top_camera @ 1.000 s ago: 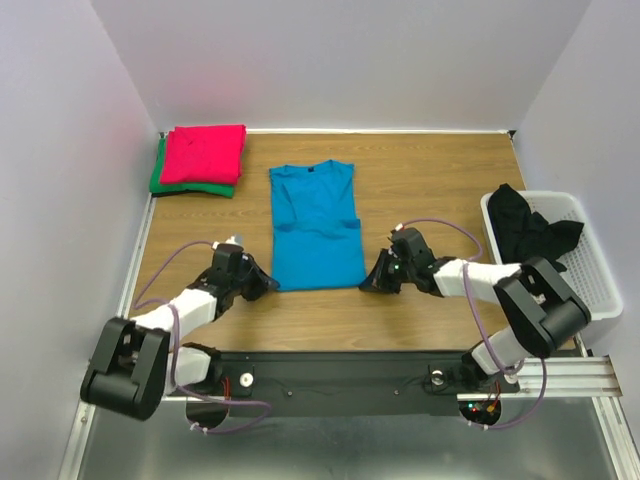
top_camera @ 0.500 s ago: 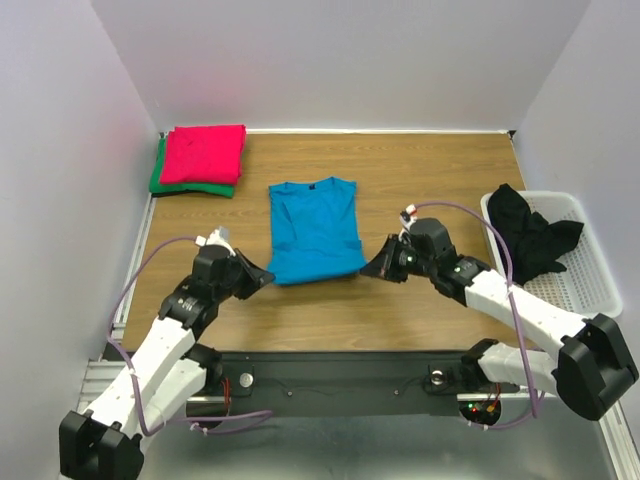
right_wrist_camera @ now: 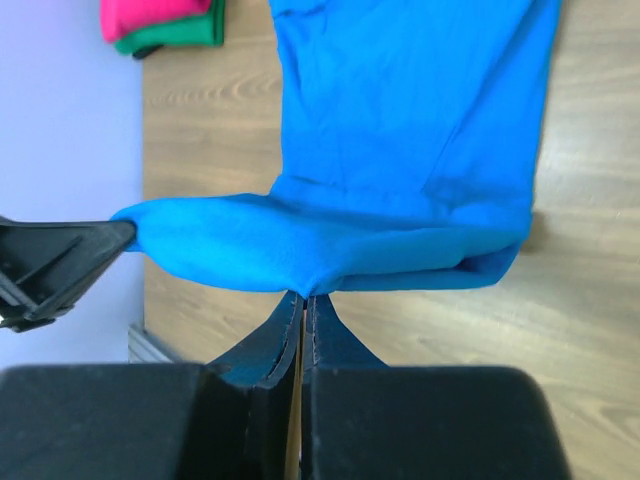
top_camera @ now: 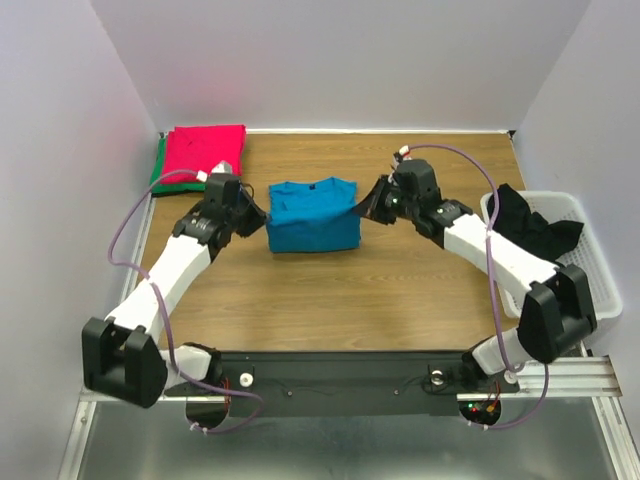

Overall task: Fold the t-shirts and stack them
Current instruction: Fold the tshirt

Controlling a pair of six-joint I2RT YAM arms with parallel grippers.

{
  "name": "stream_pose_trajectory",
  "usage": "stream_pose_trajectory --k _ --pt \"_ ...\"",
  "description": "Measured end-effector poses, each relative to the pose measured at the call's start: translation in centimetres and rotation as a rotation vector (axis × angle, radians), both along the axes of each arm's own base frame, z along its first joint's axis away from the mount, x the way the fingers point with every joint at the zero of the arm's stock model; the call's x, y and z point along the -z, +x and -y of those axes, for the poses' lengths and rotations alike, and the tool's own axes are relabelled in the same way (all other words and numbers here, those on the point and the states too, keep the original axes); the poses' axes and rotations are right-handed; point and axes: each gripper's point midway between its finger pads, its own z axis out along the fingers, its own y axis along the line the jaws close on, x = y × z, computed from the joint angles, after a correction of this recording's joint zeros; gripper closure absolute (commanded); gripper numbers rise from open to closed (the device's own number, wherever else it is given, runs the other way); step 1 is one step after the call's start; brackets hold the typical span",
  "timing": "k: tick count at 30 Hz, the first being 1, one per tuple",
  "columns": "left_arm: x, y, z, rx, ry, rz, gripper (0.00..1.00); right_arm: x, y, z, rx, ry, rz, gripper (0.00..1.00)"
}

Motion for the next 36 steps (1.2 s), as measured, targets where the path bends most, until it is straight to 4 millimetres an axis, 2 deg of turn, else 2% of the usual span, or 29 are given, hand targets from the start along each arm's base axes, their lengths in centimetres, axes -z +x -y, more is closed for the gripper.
stream_pose_trajectory --k 5,12,18,27,32,36 --pt "-0.9 3.9 -0.9 -0.024 0.021 0.008 1.00 -0.2 3.6 0.7 0.028 -0.005 0.000 1.00" --pt "-0.7 8.1 -1.3 -0.010 0.038 -0.001 1.00 0.1 8.2 1.3 0.020 0.013 -0.015 0.99" --pt "-0.8 12.6 -0.6 0.030 0.058 0.022 1.00 2.6 10.6 1.7 0.023 0.007 -0.061 1.00" --pt "3.2 17.9 0.0 0.069 0.109 -0.016 1.00 5.7 14.6 2.7 0.053 -0.010 -0.096 1.00" --pt "4.7 21.3 0.8 0.100 0.120 -0.006 1.00 8.6 17.2 2.9 0.055 -0.015 -0.128 1.00" --pt "6.2 23.0 1.2 0.117 0.125 -0.009 1.00 10.8 18.6 3.0 0.051 -0.016 -0.153 0.99"
